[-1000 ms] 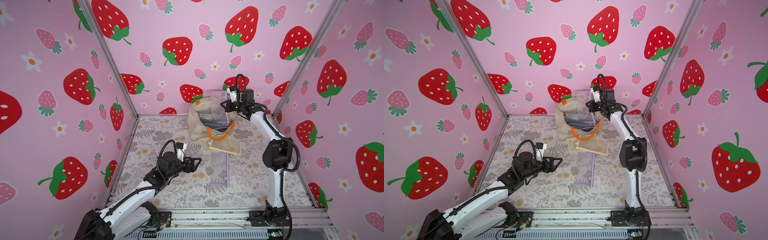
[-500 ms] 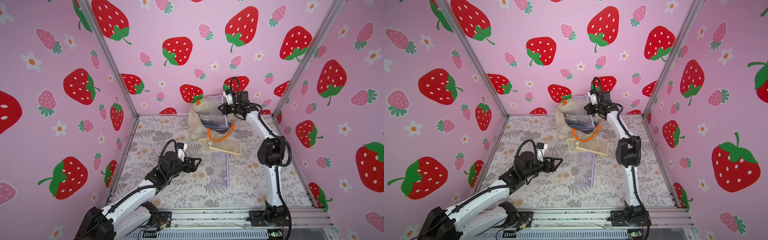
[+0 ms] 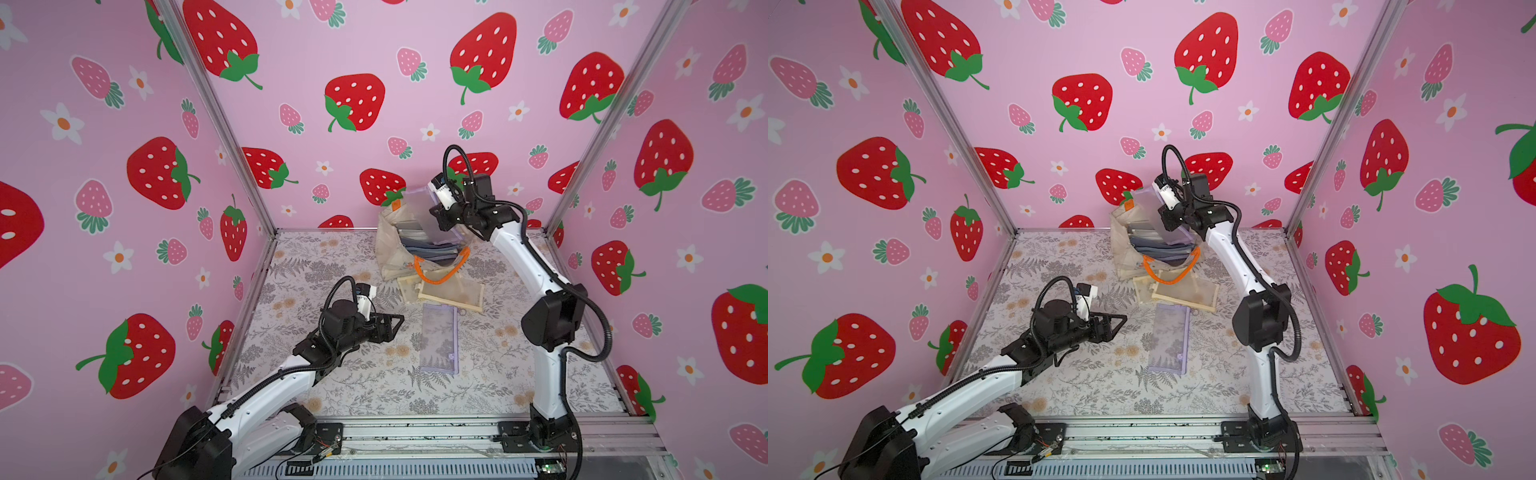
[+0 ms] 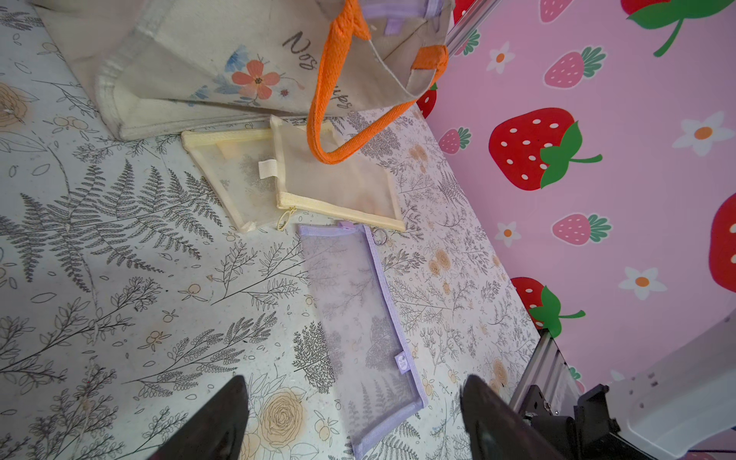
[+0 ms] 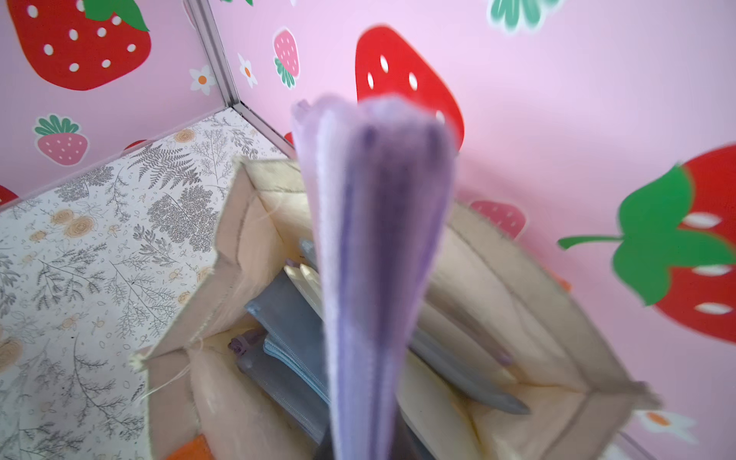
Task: Put the pencil pouch into the canvas bag
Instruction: Place the pencil pouch in the canvas bag.
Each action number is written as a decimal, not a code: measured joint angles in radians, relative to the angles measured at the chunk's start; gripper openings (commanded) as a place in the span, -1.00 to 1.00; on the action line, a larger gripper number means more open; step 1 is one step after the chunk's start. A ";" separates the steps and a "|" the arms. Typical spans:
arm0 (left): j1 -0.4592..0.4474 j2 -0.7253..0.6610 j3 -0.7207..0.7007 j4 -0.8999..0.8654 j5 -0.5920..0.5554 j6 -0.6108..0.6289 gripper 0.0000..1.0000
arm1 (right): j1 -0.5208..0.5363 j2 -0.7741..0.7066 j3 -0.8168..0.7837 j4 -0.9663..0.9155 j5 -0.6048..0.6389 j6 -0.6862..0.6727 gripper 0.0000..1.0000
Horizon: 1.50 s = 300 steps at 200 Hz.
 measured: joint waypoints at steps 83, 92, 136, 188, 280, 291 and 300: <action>0.003 0.026 0.000 0.003 0.000 0.006 0.71 | 0.029 0.130 0.156 0.005 0.166 -0.379 -1.00; 0.005 0.034 0.000 0.003 0.000 0.006 0.71 | 0.036 0.163 0.172 0.002 0.178 -0.413 -1.00; 0.014 0.064 0.000 0.004 0.001 0.007 0.71 | 0.057 0.304 0.301 -0.024 0.200 -0.524 -1.00; 0.021 0.127 0.000 0.028 0.019 0.006 0.71 | 0.055 0.322 0.340 -0.023 0.199 -0.560 -1.00; 0.023 0.137 0.000 0.058 0.027 0.006 0.71 | 0.130 0.322 0.236 0.000 0.289 -0.632 -1.00; 0.024 0.137 0.000 0.061 0.027 0.005 0.71 | 0.142 0.319 0.202 0.004 0.308 -0.635 -1.00; 0.024 0.134 0.000 0.063 0.027 0.005 0.71 | 0.151 0.318 0.180 0.004 0.319 -0.636 -1.00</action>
